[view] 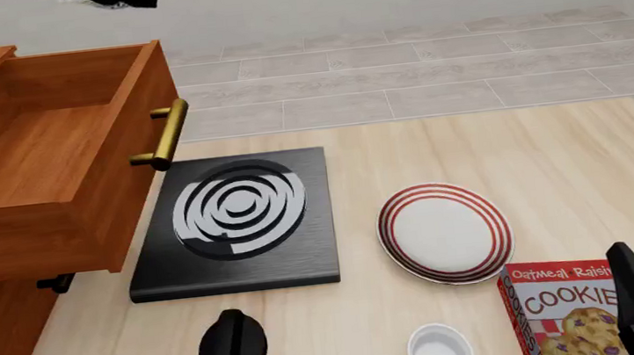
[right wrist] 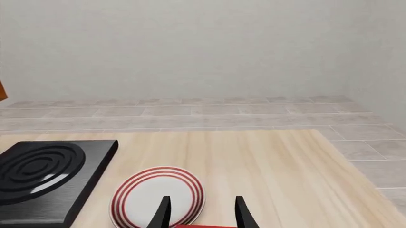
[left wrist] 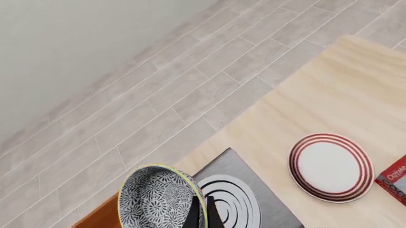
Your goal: Pick the akita bowl in the top layer of the wooden cabinet and place it on the plate.
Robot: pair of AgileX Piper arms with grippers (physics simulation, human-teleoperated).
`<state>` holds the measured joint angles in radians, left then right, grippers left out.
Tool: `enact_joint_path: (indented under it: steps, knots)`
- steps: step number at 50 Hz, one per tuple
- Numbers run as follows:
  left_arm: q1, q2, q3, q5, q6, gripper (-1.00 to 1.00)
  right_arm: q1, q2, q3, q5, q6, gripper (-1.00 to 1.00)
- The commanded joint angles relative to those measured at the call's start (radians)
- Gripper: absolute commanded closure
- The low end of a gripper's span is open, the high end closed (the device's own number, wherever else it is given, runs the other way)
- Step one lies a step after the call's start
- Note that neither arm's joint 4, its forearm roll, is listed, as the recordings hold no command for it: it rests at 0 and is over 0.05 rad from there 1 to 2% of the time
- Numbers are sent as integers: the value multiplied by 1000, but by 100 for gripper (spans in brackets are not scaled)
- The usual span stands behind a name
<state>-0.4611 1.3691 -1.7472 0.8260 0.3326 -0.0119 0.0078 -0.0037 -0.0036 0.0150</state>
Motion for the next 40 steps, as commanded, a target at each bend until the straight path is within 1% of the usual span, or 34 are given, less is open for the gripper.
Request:
enact_joint_path:
  steps: [1,13,19,34,40]
  knots:
    - [-59,26,6,-28,23,100,4,-1,0,2,3,-100]
    - [-131,66,12,-53,33,100,0,1,0,-1,7,-100]
    - [-143,78,13,-64,37,100,1,2,0,-1,9,-100]
    - [-215,117,35,-116,44,100,0,-3,0,3,12,-100]
    - [-230,136,41,-137,49,100,0,-3,0,3,14,-100]
